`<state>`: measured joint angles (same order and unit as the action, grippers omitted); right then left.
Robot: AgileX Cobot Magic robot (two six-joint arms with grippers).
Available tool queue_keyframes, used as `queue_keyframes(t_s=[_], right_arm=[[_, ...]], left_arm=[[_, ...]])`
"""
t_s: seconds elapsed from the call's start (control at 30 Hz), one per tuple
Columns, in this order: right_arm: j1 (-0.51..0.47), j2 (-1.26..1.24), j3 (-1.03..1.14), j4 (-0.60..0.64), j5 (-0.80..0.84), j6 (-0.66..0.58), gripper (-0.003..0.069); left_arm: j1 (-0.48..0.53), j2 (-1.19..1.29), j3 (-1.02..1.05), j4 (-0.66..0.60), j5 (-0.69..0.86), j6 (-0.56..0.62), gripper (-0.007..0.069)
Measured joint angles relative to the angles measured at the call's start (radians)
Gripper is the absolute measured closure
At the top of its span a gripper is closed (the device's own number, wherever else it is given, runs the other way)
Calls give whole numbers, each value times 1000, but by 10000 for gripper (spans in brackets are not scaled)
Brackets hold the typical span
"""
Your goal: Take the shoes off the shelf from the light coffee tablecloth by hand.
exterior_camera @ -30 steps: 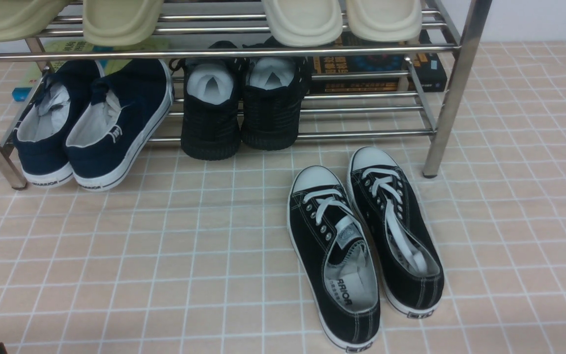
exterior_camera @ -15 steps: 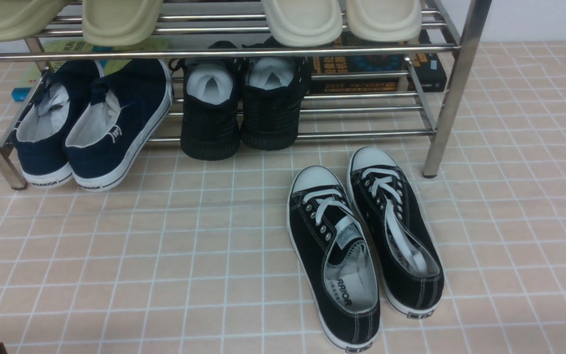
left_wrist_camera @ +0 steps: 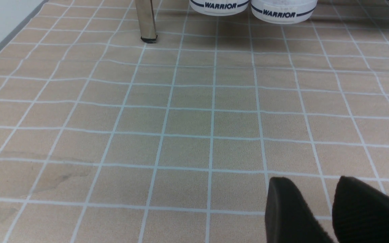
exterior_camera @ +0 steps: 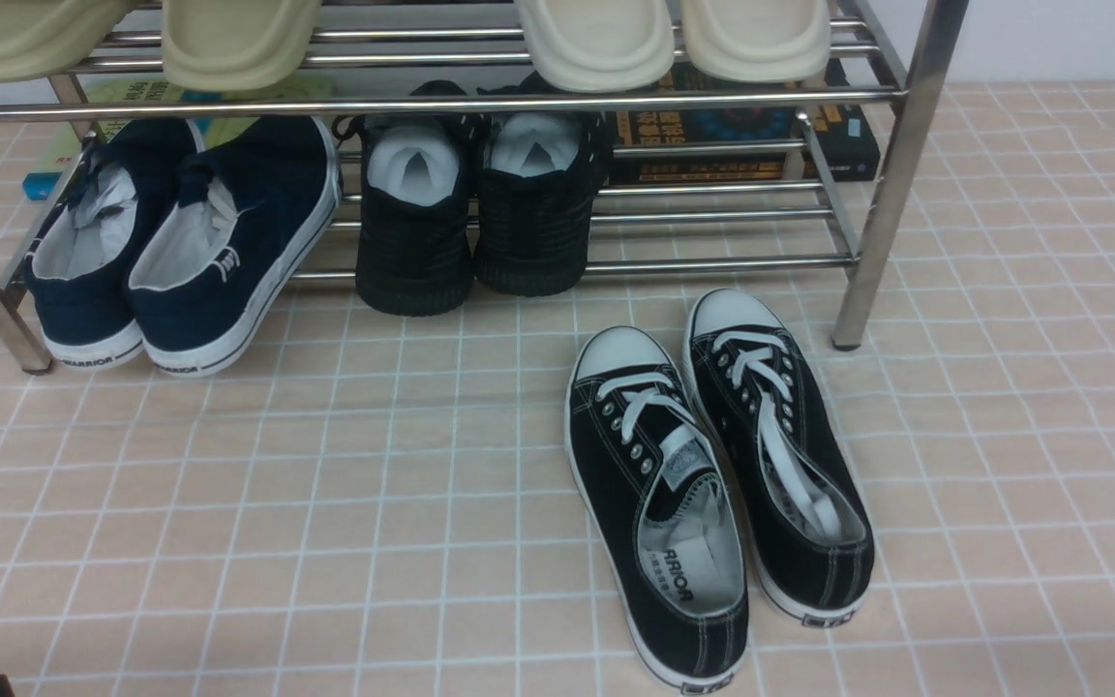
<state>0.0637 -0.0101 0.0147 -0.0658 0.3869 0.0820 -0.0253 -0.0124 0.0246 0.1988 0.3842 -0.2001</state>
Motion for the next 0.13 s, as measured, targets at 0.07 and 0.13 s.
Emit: queue_keyframes(t_s=[0.07,0.13], right_arm=[[0,0,0,0,0,0,518],[0,0,0,0,0,0,515]], left_arm=[[0,0,0,0,0,0,386],[0,0,0,0,0,0,386]])
